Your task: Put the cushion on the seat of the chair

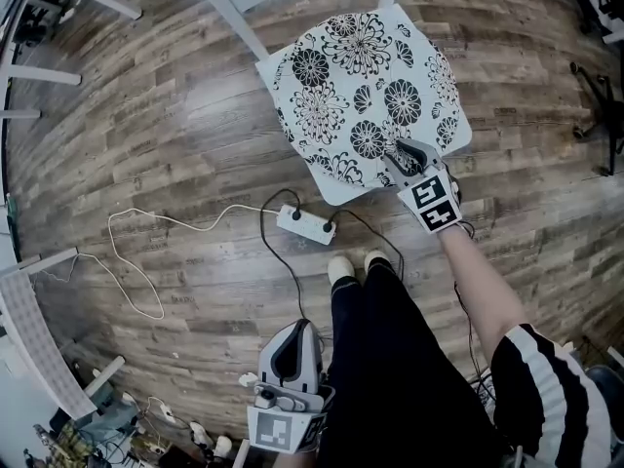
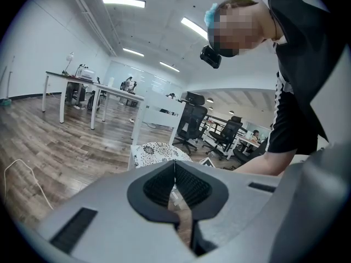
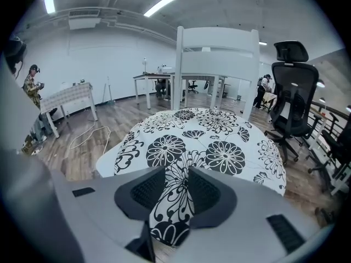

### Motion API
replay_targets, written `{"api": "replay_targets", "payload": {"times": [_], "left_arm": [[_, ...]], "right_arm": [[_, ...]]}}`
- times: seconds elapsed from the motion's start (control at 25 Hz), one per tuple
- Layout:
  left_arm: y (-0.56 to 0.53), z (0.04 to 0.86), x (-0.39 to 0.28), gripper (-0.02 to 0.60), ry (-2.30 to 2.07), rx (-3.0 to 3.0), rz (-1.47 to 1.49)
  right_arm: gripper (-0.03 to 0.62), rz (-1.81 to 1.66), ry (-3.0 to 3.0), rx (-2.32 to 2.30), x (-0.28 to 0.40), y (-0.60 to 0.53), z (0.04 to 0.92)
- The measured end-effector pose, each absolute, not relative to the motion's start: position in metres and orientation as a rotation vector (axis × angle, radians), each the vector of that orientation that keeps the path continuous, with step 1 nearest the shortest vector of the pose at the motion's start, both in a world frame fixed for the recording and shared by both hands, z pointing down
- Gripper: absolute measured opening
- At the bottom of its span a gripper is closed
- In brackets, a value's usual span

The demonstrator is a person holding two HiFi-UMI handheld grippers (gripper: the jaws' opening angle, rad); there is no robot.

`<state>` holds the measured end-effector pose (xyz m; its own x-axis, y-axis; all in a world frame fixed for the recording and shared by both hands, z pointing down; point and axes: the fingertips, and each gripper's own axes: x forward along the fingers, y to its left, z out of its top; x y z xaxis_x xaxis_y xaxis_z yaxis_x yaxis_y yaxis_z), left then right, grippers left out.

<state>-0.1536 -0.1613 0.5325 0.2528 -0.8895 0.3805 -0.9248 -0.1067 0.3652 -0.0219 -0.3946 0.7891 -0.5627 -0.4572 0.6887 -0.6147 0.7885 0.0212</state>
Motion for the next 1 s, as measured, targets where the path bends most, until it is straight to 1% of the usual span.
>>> {"api": "replay_targets", "payload": {"times": [0.16,0.32,0.52,0.72,1.0], "left_arm": [[-0.159,0.535,-0.155,0.006,-1.654,1.984,0.105],[-0.159,0.534,-0.154,0.006,-1.648,1.996,0.107],[-0.162,0.533,-0.153,0.006,-1.651,2.005,0.123],[-0.176,0.511,-0.145,0.006,-1.622,2.108,0.056],[-0.18,0.507,-0.142,0.006,-1.621,2.129,0.102]], "right_arm": [[0.126,0.301,-2.274,0.803,-0.02,-0.394,0.788],[0.146,0.294,-2.295,0.838,-0.018,-0.397,0.781],[0.146,0.289,-2.32,0.885,-0.016,-0.397,0.764],[0.146,0.275,-2.37,0.928,-0.016,-0.394,0.735],[0.143,0.274,-2.455,1.021,-0.015,-0.39,0.686]]}}
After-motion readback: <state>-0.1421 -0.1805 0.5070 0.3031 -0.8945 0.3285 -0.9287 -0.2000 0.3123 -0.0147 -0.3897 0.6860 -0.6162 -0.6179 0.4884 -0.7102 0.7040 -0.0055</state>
